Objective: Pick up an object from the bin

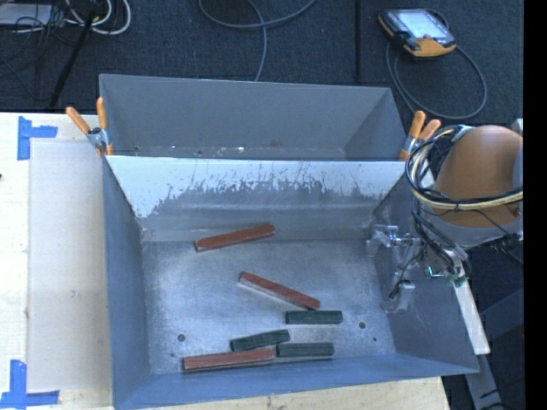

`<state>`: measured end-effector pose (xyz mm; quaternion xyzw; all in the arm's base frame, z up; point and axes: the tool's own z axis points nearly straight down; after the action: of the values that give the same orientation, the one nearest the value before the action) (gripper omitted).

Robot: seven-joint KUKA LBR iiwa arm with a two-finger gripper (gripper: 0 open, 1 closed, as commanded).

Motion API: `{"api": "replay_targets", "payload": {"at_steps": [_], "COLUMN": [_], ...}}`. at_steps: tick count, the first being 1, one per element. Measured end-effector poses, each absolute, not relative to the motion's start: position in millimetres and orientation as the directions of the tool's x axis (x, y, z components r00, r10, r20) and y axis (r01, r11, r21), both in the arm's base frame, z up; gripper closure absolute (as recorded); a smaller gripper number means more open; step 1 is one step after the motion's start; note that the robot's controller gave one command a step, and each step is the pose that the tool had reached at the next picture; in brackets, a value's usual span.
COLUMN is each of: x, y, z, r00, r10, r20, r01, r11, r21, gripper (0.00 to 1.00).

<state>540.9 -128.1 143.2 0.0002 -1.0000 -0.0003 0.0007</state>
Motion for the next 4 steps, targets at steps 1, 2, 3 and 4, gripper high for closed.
{"api": "replay_targets", "payload": {"at_steps": [1,2,3,4], "x": [516.4,513.5,557.4,557.4], "y": [-90.7,-70.1,-54.1,-54.1], "z": [127.4,107.7,69.5,69.5], "r00": [-0.998,-0.957,-0.997,-0.997], "r10": [0.069,0.29,0.075,0.074], "r20": [-0.001,0.002,-0.001,-0.001], "r01": [0.069,0.29,0.075,0.074], "r11": [0.998,0.957,0.997,0.997], "r21": [-0.001,0.003,0.0,0.0], "gripper": [0.0,0.0,1.0,1.0]}}
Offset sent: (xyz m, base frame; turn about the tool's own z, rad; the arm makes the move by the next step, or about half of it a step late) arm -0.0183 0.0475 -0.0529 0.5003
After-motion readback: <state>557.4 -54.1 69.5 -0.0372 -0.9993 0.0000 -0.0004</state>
